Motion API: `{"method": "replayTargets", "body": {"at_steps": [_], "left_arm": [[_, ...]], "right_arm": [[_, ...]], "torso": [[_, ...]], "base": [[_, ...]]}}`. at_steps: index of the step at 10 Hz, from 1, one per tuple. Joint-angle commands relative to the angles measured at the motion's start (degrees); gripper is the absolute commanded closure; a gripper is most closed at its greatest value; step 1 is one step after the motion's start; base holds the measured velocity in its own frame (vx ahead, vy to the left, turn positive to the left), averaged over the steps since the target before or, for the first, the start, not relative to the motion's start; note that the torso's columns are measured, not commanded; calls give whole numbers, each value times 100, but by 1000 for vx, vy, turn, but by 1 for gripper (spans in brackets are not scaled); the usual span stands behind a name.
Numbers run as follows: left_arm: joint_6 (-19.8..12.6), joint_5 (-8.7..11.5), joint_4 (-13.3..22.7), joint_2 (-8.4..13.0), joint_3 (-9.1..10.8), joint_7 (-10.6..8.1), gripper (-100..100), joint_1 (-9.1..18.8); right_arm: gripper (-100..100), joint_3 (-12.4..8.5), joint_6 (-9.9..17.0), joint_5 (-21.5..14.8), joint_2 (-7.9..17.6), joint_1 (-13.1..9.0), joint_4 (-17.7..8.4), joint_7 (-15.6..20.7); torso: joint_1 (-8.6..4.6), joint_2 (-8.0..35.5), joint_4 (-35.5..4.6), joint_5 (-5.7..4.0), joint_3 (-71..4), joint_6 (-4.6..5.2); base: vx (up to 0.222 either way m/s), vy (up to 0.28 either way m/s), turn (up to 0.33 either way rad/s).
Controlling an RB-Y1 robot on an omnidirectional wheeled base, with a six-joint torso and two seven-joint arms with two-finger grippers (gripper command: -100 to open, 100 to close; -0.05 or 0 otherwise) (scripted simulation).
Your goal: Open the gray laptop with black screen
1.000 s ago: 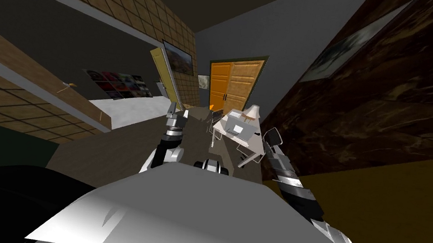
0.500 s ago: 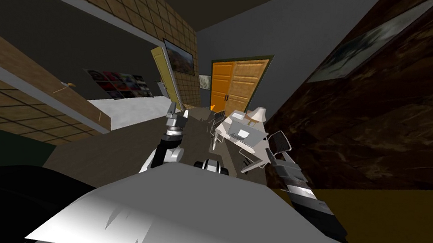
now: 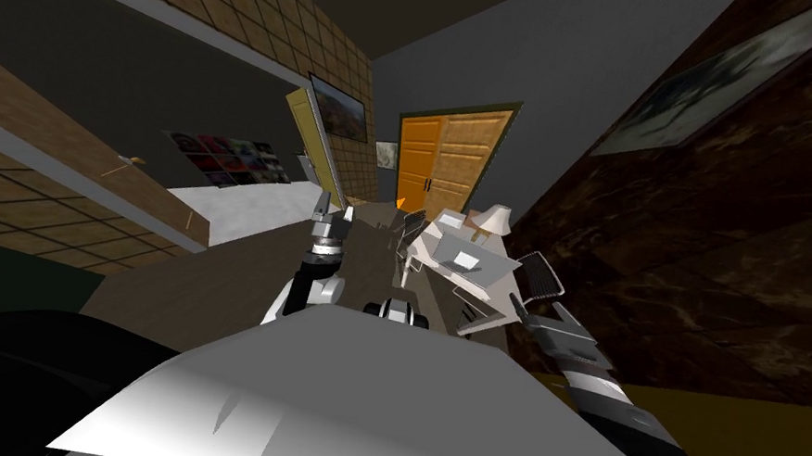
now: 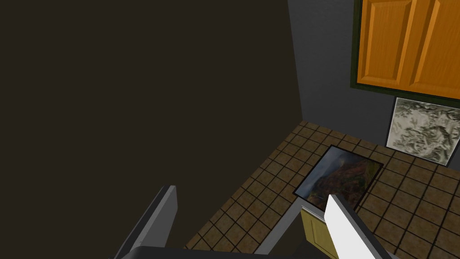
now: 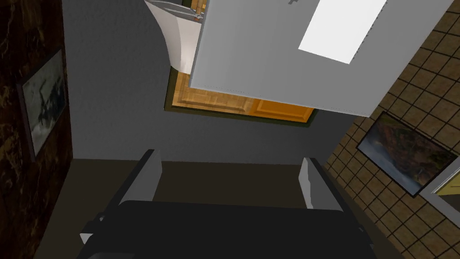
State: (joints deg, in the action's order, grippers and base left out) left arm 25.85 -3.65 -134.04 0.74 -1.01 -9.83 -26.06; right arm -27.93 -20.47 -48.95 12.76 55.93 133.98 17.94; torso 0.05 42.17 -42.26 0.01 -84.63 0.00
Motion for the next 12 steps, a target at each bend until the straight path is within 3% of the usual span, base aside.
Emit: {"method": "replayTargets", "body": {"at_steps": [1, 2, 3, 7, 8, 12], "left_arm": [[0, 0, 0, 0, 0, 0, 0, 0], [0, 0, 0, 0, 0, 0, 0, 0], [0, 0, 0, 0, 0, 0, 0, 0], [0, 0, 0, 0, 0, 0, 0, 0], [0, 0, 0, 0, 0, 0, 0, 0], [0, 0, 0, 0, 0, 0, 0, 0]], "right_arm": [[-100, -226, 127, -411, 44, 202, -54, 249], [-100, -375, 193, -554, 74, 331, -87, 384], [-100, -375, 193, -626, 74, 331, -87, 384], [-100, -926, 438, -1367, 231, 808, -210, 884], [-100, -926, 438, -1418, 231, 808, -210, 884], [-100, -1355, 622, -2037, 447, 1186, -279, 1272]], "torso": [[-3, 7, -1, 0, 3, 0], [-2, 11, -3, 0, 6, 1], [-3, 15, -4, 0, 8, 0], [7, 1, 0, 3, 0, 0], [3, 5, -1, 2, 2, 0], [1, 6, -2, 1, 4, 1]], "base": [[121, 71, 33], [118, 80, 38], [96, 59, 8], [141, 83, 34], [105, 58, 3], [107, 54, 25]]}}
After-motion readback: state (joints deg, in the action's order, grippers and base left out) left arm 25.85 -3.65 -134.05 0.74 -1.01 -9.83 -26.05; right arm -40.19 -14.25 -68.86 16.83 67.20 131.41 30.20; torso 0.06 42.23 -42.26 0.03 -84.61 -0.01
